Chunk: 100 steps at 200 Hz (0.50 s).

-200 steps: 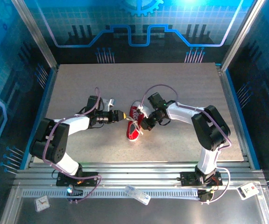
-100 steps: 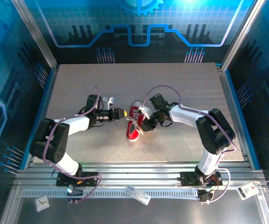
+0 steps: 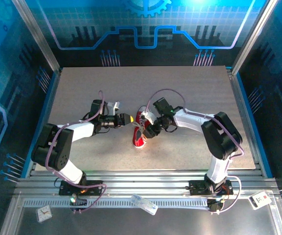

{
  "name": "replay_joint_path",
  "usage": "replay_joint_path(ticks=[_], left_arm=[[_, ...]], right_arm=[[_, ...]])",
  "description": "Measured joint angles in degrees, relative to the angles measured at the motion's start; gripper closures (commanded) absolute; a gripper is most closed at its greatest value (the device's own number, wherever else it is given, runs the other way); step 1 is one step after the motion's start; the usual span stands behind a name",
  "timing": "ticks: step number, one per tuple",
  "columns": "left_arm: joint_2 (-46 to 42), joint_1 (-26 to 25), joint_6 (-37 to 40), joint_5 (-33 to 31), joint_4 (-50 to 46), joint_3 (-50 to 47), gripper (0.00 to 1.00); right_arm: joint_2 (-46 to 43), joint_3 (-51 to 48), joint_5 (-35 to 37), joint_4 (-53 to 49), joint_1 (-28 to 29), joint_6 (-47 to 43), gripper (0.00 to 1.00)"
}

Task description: Tie the shoes

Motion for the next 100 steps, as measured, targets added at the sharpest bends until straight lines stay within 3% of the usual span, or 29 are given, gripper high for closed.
replay_joint_path(ticks=[23,100], left_arm=[[0.0,0.0,0.0,0.0,0.0,0.0,0.47],[1.9,-0.9,-1.4,0.2,0.9,0.0,0.47]], right_arm=[[1.2,0.5,1.0,0.0,0.0,-0.5,1.00],[-2.3,-2.8,2.2,1.3,0.0,-0.3,1.00]])
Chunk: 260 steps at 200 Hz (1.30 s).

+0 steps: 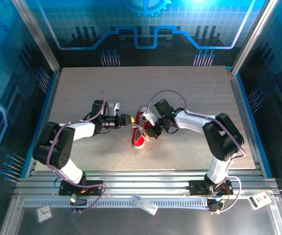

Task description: Tie the shoes

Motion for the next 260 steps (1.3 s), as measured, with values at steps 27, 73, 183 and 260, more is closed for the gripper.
replay_joint_path(ticks=[27,73,183,260], left_arm=[[1.4,-0.5,-1.2,-0.2,0.1,0.0,0.47],[1.6,-0.5,-5.8,-4.9,-0.2,0.0,0.46],[2.3,-6.6,-25.3,-14.9,0.9,-0.4,0.46],[4.4,-8.1,-33.8,-16.2,2.8,-0.6,0.63]], right_arm=[[-0.2,-0.3,0.6,0.0,0.0,0.0,1.00],[-0.3,-0.9,0.8,-0.3,0.0,0.0,1.00],[-0.3,-0.8,1.0,-1.7,-0.4,1.3,1.00],[-0.3,-0.7,0.8,-1.7,-0.8,2.0,0.99]])
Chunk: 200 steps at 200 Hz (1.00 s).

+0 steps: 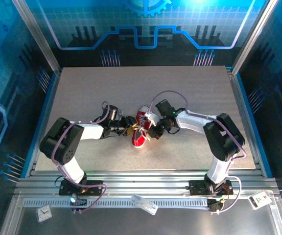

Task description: Tie the shoes

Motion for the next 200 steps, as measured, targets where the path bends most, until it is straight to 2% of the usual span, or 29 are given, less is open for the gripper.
replay_joint_path(ticks=[24,37,56,81,158,200], left_arm=[[0.0,0.0,-0.2,-0.8,2.0,-0.7,0.80],[-0.1,0.0,0.4,-1.3,2.2,-1.1,0.85],[-0.4,0.0,1.4,-1.9,2.2,-1.4,0.93],[-0.9,0.0,2.6,-2.0,2.2,-1.5,1.00],[-3.8,1.4,6.1,-2.1,2.2,-1.6,1.00],[-4.0,1.7,7.4,-2.1,2.0,-1.6,1.00]], right_arm=[[0.0,0.0,0.0,0.0,0.0,0.2,0.88],[0.0,0.0,-0.1,0.1,0.0,0.2,0.77],[-0.6,-0.5,-0.3,0.7,-0.4,0.6,0.67],[-1.9,-1.3,-0.4,1.2,-1.4,1.0,0.66],[-1.9,-1.5,-0.4,1.3,-1.8,0.8,0.65],[-0.1,-0.2,0.1,0.7,-0.3,-0.2,0.65]])
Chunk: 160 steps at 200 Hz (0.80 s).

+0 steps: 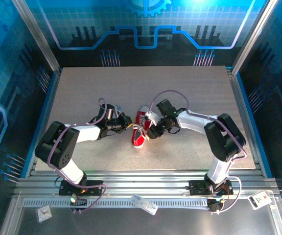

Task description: Tie the shoes

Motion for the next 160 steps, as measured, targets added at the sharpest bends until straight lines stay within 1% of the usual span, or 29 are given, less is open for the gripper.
replay_joint_path(ticks=[20,28,38,48,56,65,109,160], left_arm=[[0.0,0.0,0.1,0.2,0.0,0.0,1.00],[0.0,0.0,0.1,0.2,0.0,0.0,1.00],[0.0,0.1,0.1,0.2,0.0,0.0,1.00],[0.0,0.2,0.5,0.5,0.0,0.0,1.00],[0.0,0.3,1.0,0.6,0.0,0.0,1.00],[0.0,0.5,1.3,0.8,0.0,0.0,1.00],[-0.7,2.1,4.5,1.7,-2.6,0.5,1.00],[-1.1,2.5,8.6,2.8,-5.5,2.8,1.00]], right_arm=[[1.3,1.0,0.0,-0.2,0.4,-0.4,0.65],[1.9,1.5,0.0,-0.3,0.4,-0.6,0.67],[2.7,2.2,0.2,-0.4,0.4,-0.8,0.75],[3.4,2.8,0.4,-0.6,0.4,-1.4,0.87],[3.7,3.1,0.9,-0.7,0.4,-1.5,0.94],[3.8,3.1,1.4,-0.8,0.4,-0.9,1.00],[3.7,2.5,2.8,-0.7,0.5,-0.9,1.00],[1.7,1.1,3.2,-0.7,0.4,-0.1,1.00]])
